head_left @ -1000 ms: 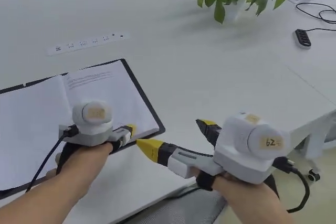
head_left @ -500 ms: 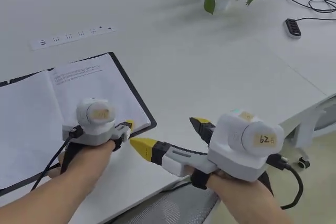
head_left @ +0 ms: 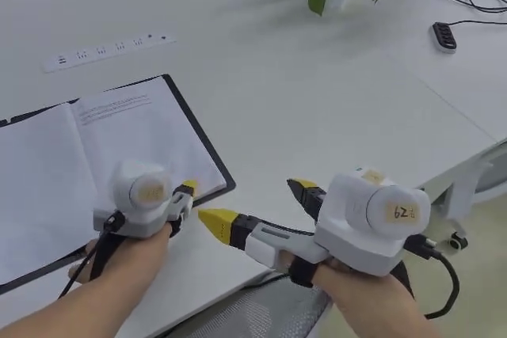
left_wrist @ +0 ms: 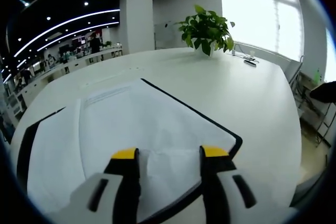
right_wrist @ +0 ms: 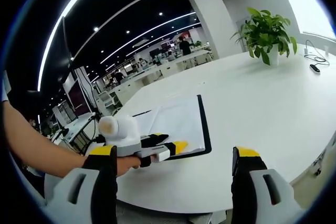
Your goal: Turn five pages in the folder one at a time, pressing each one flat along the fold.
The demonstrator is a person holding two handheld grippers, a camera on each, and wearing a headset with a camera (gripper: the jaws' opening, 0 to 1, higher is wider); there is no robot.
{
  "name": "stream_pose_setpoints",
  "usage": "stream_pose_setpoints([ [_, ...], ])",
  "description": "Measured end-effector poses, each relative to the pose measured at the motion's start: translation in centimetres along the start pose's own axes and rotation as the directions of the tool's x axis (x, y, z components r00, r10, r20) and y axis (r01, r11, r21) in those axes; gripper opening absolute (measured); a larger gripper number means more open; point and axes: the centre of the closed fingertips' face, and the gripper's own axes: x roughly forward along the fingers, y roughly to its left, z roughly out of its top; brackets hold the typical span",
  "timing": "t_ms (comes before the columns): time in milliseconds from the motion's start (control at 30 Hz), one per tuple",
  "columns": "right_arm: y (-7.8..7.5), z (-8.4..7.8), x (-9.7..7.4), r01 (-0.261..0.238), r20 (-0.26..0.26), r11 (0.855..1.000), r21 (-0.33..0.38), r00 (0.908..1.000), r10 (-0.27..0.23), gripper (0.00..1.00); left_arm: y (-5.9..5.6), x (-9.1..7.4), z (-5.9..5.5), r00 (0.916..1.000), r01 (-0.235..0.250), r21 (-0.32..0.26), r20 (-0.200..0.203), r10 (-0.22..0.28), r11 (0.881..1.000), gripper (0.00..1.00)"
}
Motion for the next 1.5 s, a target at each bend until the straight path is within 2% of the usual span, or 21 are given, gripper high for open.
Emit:
stream_pose_setpoints([
  [33,0.0,0.0,0.0,-0.001,-0.002,1.000,0.002,1.0000,0.001,0.90,0.0,0.0,0.0,1.0000,0.002,0.001,0.005,-0.002,1.000,0.43],
  [100,0.0,-0.1,0.0,0.001,-0.005,1.000,0.000,1.0000,-0.001,0.90,0.5,-0.1,0.1,0.9998,-0.011,0.011,0.019,0.010,1.000,0.32],
  [233,-0.1,-0.2,0.2,-0.001,-0.007,1.000,0.003,1.0000,0.001,0.90,0.6,-0.1,0.0,0.9993,-0.002,0.022,0.036,0.001,1.000,0.30],
  [533,-0.2,-0.6,0.4,0.001,-0.024,1.000,0.004,0.9997,-0.001,0.90,1.6,0.0,0.1,0.9982,-0.024,0.033,0.056,0.022,0.999,0.17],
  [600,-0.2,-0.6,0.4,0.002,-0.025,1.000,0.007,0.9997,-0.002,0.90,2.8,0.0,0.1,0.9966,-0.068,0.017,0.048,0.067,0.998,0.08],
  [633,-0.2,-0.7,0.5,0.001,-0.029,1.000,0.004,0.9996,-0.001,0.90,2.6,0.0,0.2,0.9978,-0.046,0.021,0.049,0.045,0.999,0.06],
  [700,-0.2,-0.7,0.6,0.000,-0.029,1.000,0.003,0.9996,0.000,0.90,2.4,-0.2,0.2,0.9979,-0.043,0.026,0.049,0.042,0.999,0.06],
  [733,-0.2,-0.7,0.6,-0.001,-0.030,1.000,0.004,0.9995,0.001,0.90,2.4,-0.2,0.2,0.9980,-0.043,-0.004,0.047,0.043,0.999,0.06],
  [800,-0.3,-0.6,0.8,0.000,-0.031,1.000,0.006,0.9995,0.001,0.90,2.4,-0.1,0.0,0.9979,-0.047,-0.005,0.044,0.047,0.999,0.06],
  [867,-0.5,-0.3,1.1,-0.004,-0.028,1.000,0.007,0.9996,0.004,0.88,2.5,-0.2,0.0,0.9978,-0.049,-0.052,0.043,0.051,0.997,0.05],
  [900,-0.6,-0.2,1.3,-0.007,-0.028,1.000,0.008,0.9996,0.008,0.87,2.6,-0.1,0.1,0.9978,-0.048,-0.057,0.043,0.050,0.997,0.06],
  [1067,-0.3,0.2,3.3,-0.047,-0.040,0.998,0.041,0.9980,0.049,0.80,2.7,-0.1,0.0,0.9983,-0.038,-0.110,0.039,0.043,0.993,0.04],
  [1200,0.2,-0.7,5.2,-0.088,-0.094,0.992,0.095,0.9908,0.097,0.76,2.5,-0.1,0.0,0.9982,-0.040,-0.134,0.038,0.045,0.990,0.03],
  [1267,0.8,-1.7,5.4,-0.126,-0.143,0.986,0.104,0.9796,0.141,0.73,2.6,-0.1,0.0,0.9982,-0.039,-0.140,0.040,0.045,0.989,0.03],
  [1300,1.0,-2.3,5.5,-0.146,-0.173,0.982,0.119,0.9710,0.165,0.70,2.6,-0.1,0.0,0.9981,-0.038,-0.138,0.042,0.045,0.990,0.03],
  [1333,1.2,-2.9,5.4,-0.162,-0.216,0.978,0.134,0.9581,0.189,0.65,2.6,-0.1,0.0,0.9981,-0.037,-0.135,0.044,0.044,0.990,0.03],
  [1367,1.4,-2.3,5.8,-0.187,-0.206,0.974,0.128,0.9556,0.211,0.61,2.6,0.0,0.0,0.9981,-0.035,-0.134,0.046,0.042,0.990,0.03],
  [1433,1.2,-1.4,6.5,-0.185,-0.182,0.973,0.136,0.9610,0.208,0.54,2.7,0.1,0.0,0.9979,-0.035,-0.127,0.049,0.041,0.991,0.03],
  [1467,1.1,-0.7,7.2,-0.174,-0.159,0.966,0.191,0.9657,0.205,0.52,2.7,0.1,0.0,0.9979,-0.036,-0.124,0.050,0.042,0.992,0.03],
  [1500,0.9,-0.7,7.6,-0.165,-0.165,0.959,0.230,0.9646,0.206,0.49,2.7,0.1,0.0,0.9977,-0.037,-0.127,0.052,0.044,0.991,0.03],
])
